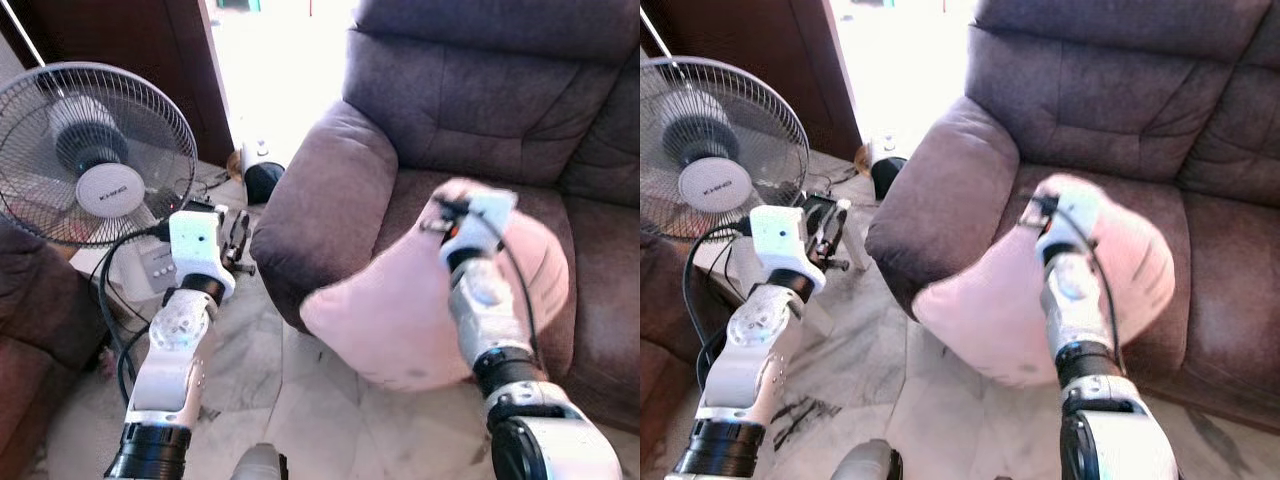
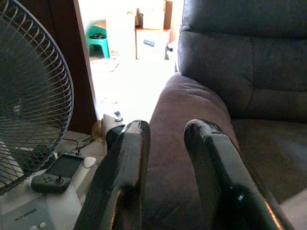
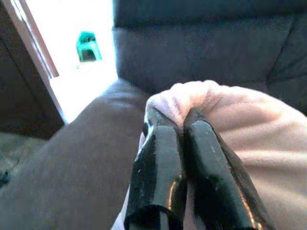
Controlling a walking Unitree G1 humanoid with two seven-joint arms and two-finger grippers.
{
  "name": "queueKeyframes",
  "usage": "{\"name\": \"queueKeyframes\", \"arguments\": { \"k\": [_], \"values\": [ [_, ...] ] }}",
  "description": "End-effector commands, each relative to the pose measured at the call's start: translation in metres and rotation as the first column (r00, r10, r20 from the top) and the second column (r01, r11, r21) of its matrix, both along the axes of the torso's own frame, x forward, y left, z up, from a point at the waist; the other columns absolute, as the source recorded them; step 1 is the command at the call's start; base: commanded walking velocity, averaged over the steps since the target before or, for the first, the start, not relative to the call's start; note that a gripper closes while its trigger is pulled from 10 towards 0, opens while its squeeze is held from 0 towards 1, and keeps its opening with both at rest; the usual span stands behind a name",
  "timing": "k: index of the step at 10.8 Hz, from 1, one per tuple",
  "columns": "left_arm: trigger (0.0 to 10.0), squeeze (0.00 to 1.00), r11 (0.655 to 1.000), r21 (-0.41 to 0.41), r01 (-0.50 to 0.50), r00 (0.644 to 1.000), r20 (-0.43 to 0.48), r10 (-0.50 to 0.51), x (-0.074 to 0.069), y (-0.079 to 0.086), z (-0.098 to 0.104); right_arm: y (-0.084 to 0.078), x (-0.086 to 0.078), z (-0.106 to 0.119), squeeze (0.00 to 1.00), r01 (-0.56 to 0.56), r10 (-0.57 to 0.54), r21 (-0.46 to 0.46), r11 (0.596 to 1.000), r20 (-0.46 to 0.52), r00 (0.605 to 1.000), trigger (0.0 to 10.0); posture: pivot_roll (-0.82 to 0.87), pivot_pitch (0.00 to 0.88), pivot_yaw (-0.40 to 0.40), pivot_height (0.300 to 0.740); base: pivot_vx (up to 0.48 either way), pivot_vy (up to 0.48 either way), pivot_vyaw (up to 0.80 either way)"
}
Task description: Move the pillow to the sofa from floor
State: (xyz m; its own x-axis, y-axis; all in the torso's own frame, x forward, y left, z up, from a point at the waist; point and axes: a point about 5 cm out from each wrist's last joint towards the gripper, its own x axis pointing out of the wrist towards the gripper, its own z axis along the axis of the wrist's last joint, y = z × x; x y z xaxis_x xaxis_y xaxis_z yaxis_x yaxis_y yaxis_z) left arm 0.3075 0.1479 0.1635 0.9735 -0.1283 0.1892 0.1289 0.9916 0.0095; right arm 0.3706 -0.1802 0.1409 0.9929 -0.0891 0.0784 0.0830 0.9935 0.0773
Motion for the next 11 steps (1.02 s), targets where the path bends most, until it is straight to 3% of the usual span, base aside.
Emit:
{"name": "queueKeyframes", "arguments": {
  "k": [1, 9, 10, 11],
  "values": [
    [10.0, 0.00, 1.000, 0.006, 0.002, 1.000, 0.005, -0.002, 0.002, 0.000, 0.001, 0.000, 0.007, 0.042, 0.00, 0.001, 0.000, -0.003, 1.000, 0.157, 0.988, 10.0, 0.10, 0.049, 0.008, 0.740, 0.000, 0.000, 0.00],
    [10.0, 0.00, 0.999, -0.002, 0.043, 0.999, 0.007, -0.043, 0.004, -0.005, 0.001, 0.004, 0.000, 0.026, 0.00, 0.004, -0.005, 0.012, 1.000, 0.084, 0.996, 10.0, 0.11, 0.023, 0.015, 0.740, 0.000, 0.000, 0.00],
    [10.0, 0.00, 0.998, -0.018, 0.063, 0.997, -0.047, -0.064, 0.005, -0.007, -0.010, 0.005, 0.000, 0.024, 0.00, 0.002, -0.003, 0.013, 1.000, 0.079, 0.997, 10.0, 0.11, 0.019, 0.015, 0.740, 0.000, 0.000, 0.00],
    [10.0, 0.00, 0.991, -0.112, 0.068, 0.986, -0.148, -0.084, 0.005, -0.005, -0.024, 0.005, 0.000, 0.024, 0.00, 0.003, -0.004, 0.014, 1.000, 0.079, 0.997, 10.0, 0.11, 0.018, 0.015, 0.740, 0.000, 0.000, 0.00]
  ]
}}
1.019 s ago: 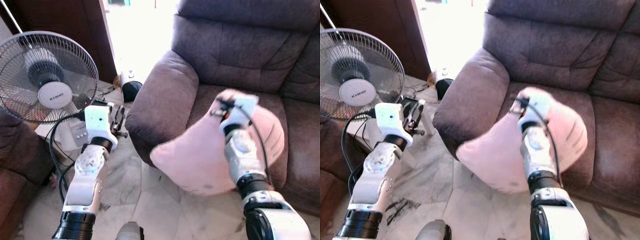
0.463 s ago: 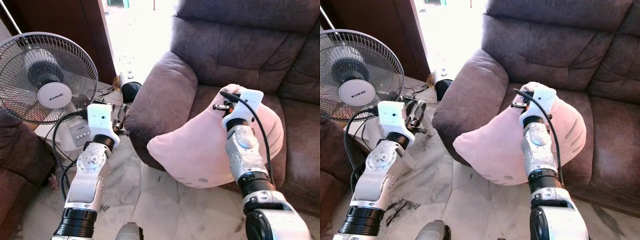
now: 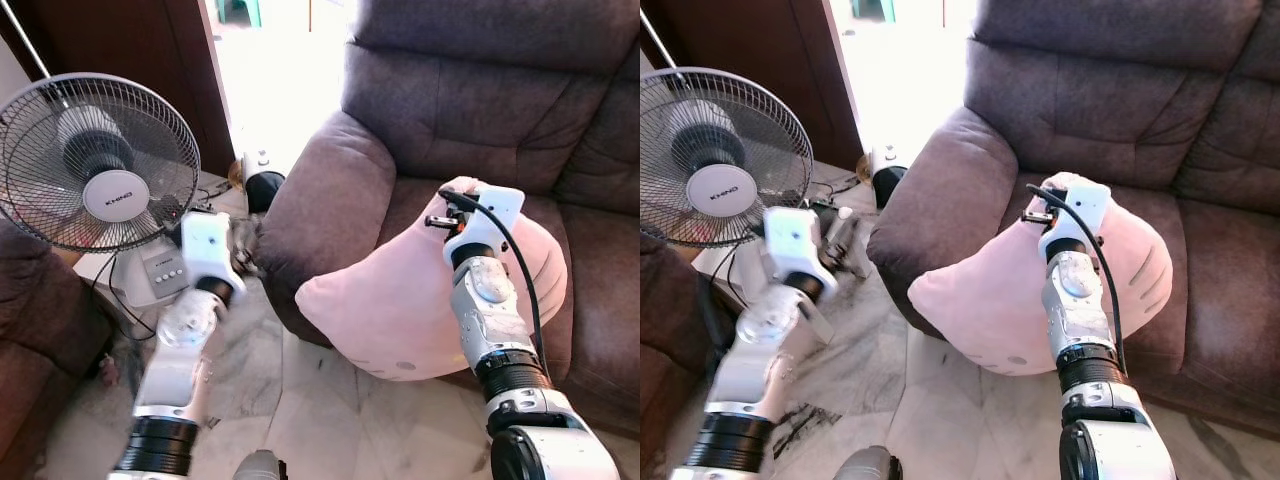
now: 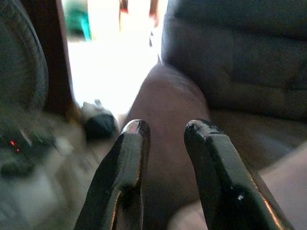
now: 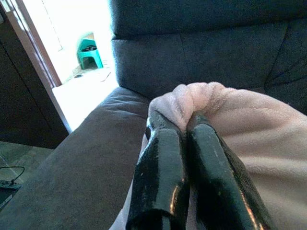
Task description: Move the pillow to the sofa from floor
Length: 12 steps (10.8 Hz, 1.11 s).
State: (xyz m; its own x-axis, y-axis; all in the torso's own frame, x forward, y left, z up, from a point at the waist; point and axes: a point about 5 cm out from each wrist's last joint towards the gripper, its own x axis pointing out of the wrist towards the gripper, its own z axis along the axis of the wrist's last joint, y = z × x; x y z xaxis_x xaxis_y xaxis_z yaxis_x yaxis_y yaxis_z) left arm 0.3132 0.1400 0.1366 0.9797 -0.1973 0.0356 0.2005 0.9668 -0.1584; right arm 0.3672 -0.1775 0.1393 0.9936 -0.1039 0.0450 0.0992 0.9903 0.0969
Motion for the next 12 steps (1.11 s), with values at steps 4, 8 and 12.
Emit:
{"name": "queueKeyframes", "arguments": {
  "k": [4, 8, 12],
  "values": [
    [10.0, 1.00, 0.949, -0.309, -0.062, 0.938, -0.343, -0.050, 0.003, 0.020, -0.050, -0.003, 0.005, 0.032, 0.00, -0.001, 0.003, -0.016, 1.000, 0.113, 0.994, 10.0, 0.11, 0.043, 0.003, 0.740, 0.000, 0.000, 0.00],
    [10.0, 1.00, 0.985, -0.136, -0.104, 0.920, -0.390, 0.043, 0.023, 0.030, -0.063, -0.005, 0.005, 0.034, 0.00, -0.001, 0.004, -0.026, 1.000, 0.115, 0.993, 10.0, 0.09, 0.049, 0.000, 0.740, 0.000, 0.000, 0.00],
    [10.0, 0.00, 0.995, -0.054, -0.085, 0.955, -0.289, 0.066, 0.013, 0.036, -0.067, -0.009, 0.003, 0.032, 0.00, 0.016, -0.014, -0.021, 1.000, 0.118, 0.993, 10.0, 0.10, 0.055, 0.003, 0.740, 0.000, 0.000, 0.00]
  ]
}}
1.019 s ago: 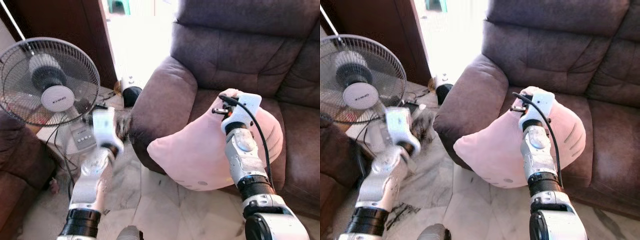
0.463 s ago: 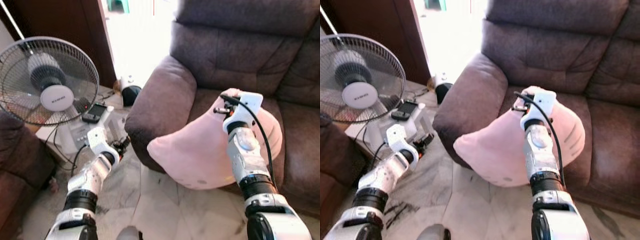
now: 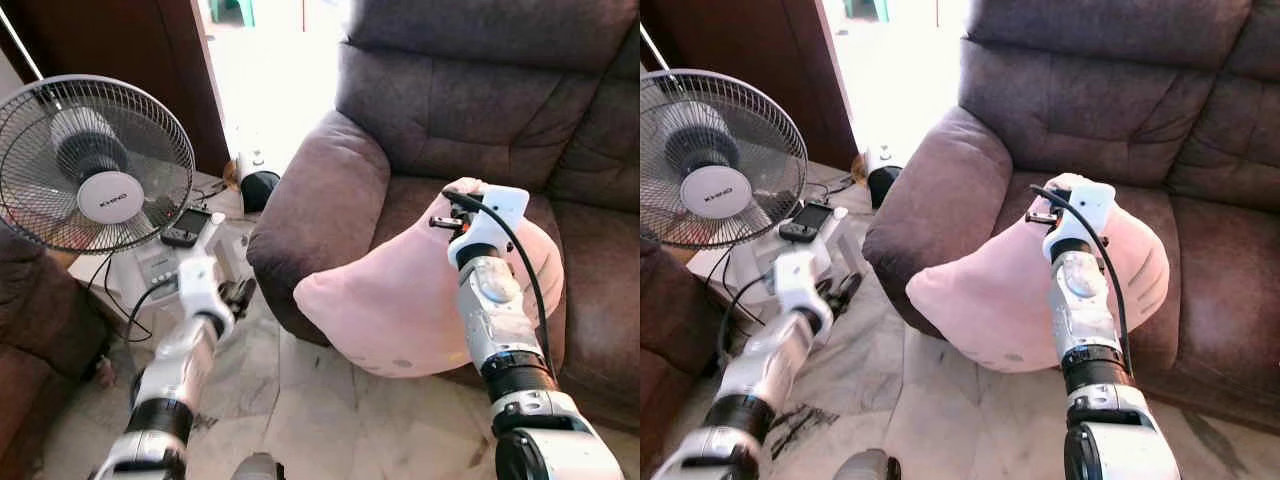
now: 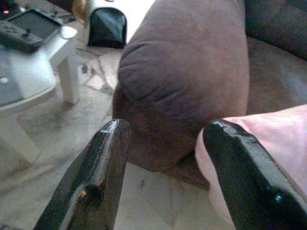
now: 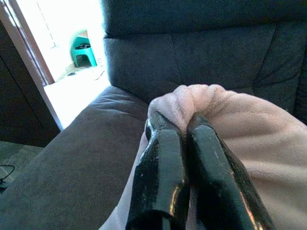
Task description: Move the pillow to the sofa from floor
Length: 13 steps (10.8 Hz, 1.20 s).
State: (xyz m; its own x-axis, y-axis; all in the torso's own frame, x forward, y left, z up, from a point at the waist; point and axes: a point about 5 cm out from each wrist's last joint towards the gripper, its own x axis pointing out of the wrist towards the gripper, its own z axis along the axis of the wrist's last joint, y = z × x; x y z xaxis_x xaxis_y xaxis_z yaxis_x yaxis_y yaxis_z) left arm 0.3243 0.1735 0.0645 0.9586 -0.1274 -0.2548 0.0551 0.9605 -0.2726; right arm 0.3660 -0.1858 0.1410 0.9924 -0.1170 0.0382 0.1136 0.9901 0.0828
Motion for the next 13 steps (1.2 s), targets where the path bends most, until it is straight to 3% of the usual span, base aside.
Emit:
{"name": "queueKeyframes", "arguments": {
  "k": [1, 7, 11, 13],
  "values": [
    [10.0, 0.00, 0.999, 0.001, -0.038, 0.997, 0.067, 0.037, 0.001, 0.008, 0.010, 0.000, 0.005, 0.032, 0.00, -0.001, 0.002, -0.008, 1.000, 0.128, 0.992, 10.0, 0.10, 0.054, 0.003, 0.740, 0.000, 0.000, 0.00],
    [10.0, 0.00, 0.998, 0.062, -0.022, 0.985, 0.172, 0.011, -0.002, 0.005, 0.018, 0.005, 0.002, 0.013, 0.00, -0.012, 0.013, -0.012, 1.000, 0.049, 0.999, 10.0, 0.10, 0.055, 0.004, 0.740, 0.000, 0.000, -0.11],
    [10.0, 0.00, 0.997, 0.071, -0.019, 0.981, 0.192, 0.005, 0.000, 0.004, 0.021, 0.008, 0.004, 0.020, 0.00, -0.031, 0.031, 0.002, 1.000, 0.078, 0.996, 10.0, 0.10, 0.045, 0.002, 0.740, 0.065, 0.000, 0.00],
    [10.0, 0.00, 0.997, 0.075, -0.019, 0.979, 0.204, 0.004, 0.000, 0.004, 0.022, 0.009, 0.005, 0.024, 0.00, -0.037, 0.036, 0.001, 0.999, 0.098, 0.995, 10.0, 0.10, 0.034, 0.002, 0.740, 0.300, 0.000, -0.66]
  ]
}}
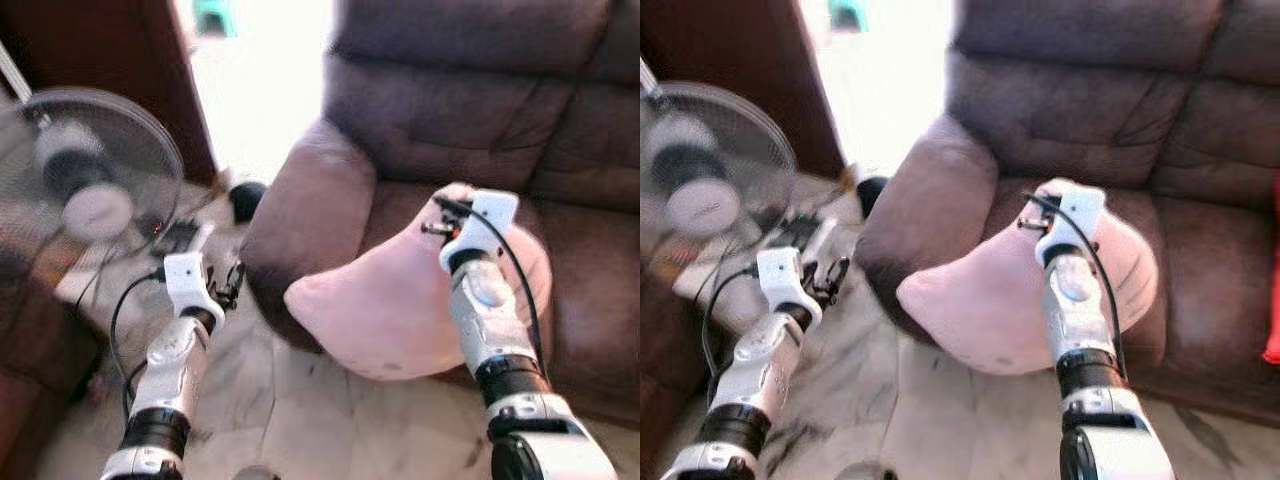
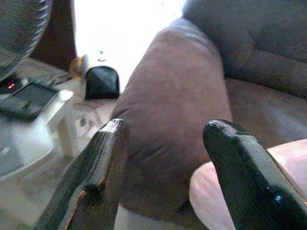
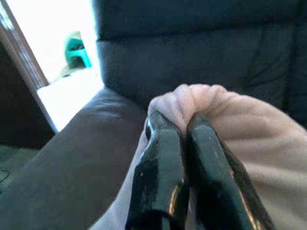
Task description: Move the pillow to the sofa from floor
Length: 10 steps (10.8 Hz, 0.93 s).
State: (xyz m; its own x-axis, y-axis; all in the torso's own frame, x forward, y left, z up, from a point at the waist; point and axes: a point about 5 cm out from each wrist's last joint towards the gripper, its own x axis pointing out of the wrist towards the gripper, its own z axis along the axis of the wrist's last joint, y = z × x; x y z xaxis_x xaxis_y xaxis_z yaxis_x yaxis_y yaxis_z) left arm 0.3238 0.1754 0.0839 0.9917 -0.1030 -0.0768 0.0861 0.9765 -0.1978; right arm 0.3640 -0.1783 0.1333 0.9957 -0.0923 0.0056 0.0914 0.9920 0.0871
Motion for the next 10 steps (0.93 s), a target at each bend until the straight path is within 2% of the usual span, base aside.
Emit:
{"name": "queueKeyframes", "arguments": {
  "k": [1, 10],
  "values": [
    [10.0, 0.00, 1.000, 0.015, 0.004, 1.000, 0.015, -0.004, 0.0001, 0.0009, 0.0019, 0.0014, 0.0064, 0.0314, 0.00, -0.002, 0.004, -0.020, 1.000, 0.130, 0.992, 10.0, 0.10, 0.025, 0.002, 0.740, 0.315, 0.000, 0.00],
    [10.0, 0.00, 1.000, 0.025, 0.014, 1.000, 0.012, -0.014, -0.0008, -0.0010, 0.0007, 0.0106, 0.0052, 0.0235, 0.00, -0.044, 0.047, -0.037, 0.998, 0.097, 0.994, 10.0, 0.10, 0.039, -0.004, 0.740, 0.315, 0.000, 0.00]
  ]
}}
